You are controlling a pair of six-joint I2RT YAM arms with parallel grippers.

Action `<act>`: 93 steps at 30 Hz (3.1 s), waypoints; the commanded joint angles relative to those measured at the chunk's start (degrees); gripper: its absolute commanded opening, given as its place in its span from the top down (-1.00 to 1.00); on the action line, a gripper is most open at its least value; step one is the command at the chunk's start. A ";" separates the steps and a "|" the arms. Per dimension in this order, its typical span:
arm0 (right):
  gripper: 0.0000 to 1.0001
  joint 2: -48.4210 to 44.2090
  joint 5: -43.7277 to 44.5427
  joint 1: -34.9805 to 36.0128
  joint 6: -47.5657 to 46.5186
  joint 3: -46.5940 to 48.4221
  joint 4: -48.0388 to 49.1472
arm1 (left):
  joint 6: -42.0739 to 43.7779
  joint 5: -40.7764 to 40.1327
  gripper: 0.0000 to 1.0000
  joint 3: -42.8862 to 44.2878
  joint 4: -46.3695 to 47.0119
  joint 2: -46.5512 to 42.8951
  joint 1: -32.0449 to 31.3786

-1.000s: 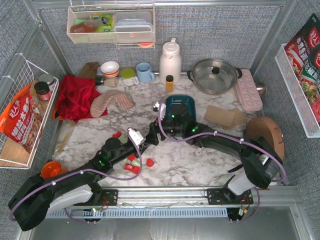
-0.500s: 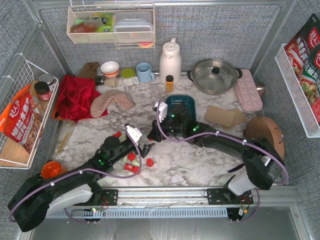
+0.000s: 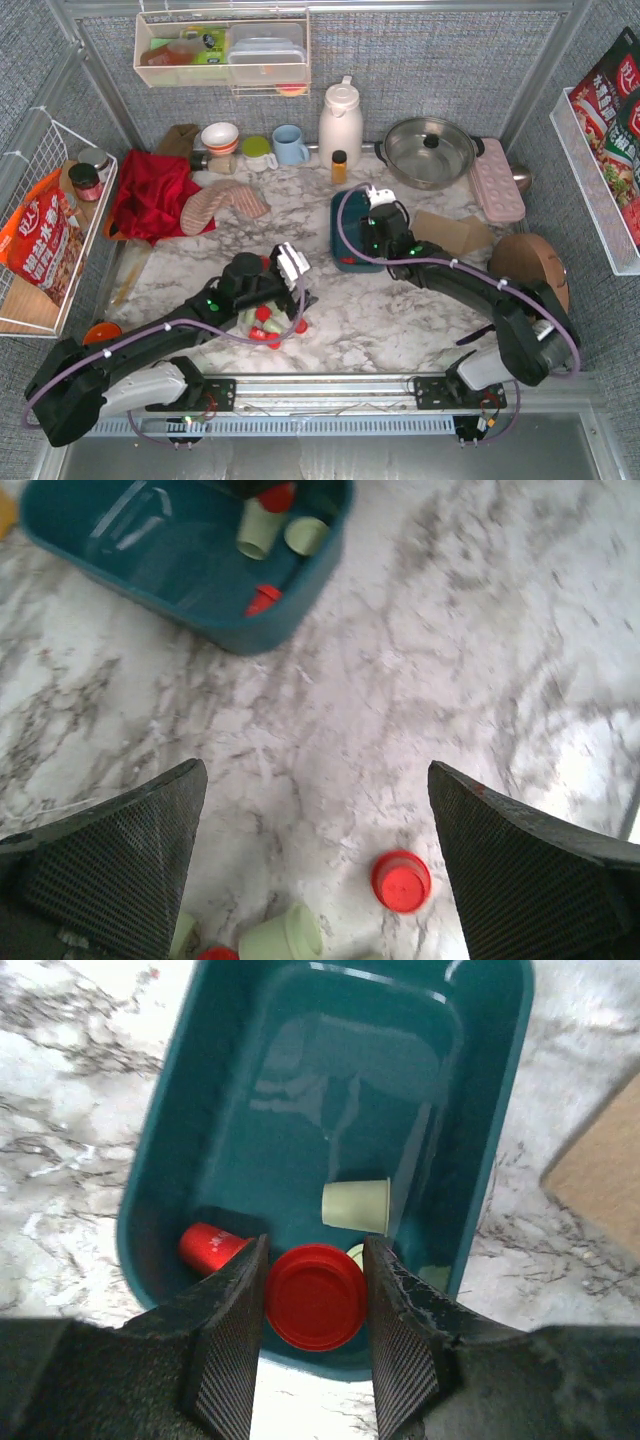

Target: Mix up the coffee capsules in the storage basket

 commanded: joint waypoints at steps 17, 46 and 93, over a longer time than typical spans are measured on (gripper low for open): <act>-0.51 4.06 -9.69 -5.33 3.80 1.06 -0.54 | 18.99 -2.67 -0.72 -5.73 -13.12 -0.30 -9.91; -0.51 3.20 -14.40 -5.33 4.27 1.83 -1.68 | 21.76 6.14 0.29 -5.56 -9.24 4.12 -10.02; -0.83 -0.59 -49.06 2.49 9.71 -1.43 20.46 | 16.64 -7.58 0.66 -15.86 26.04 -11.12 -4.45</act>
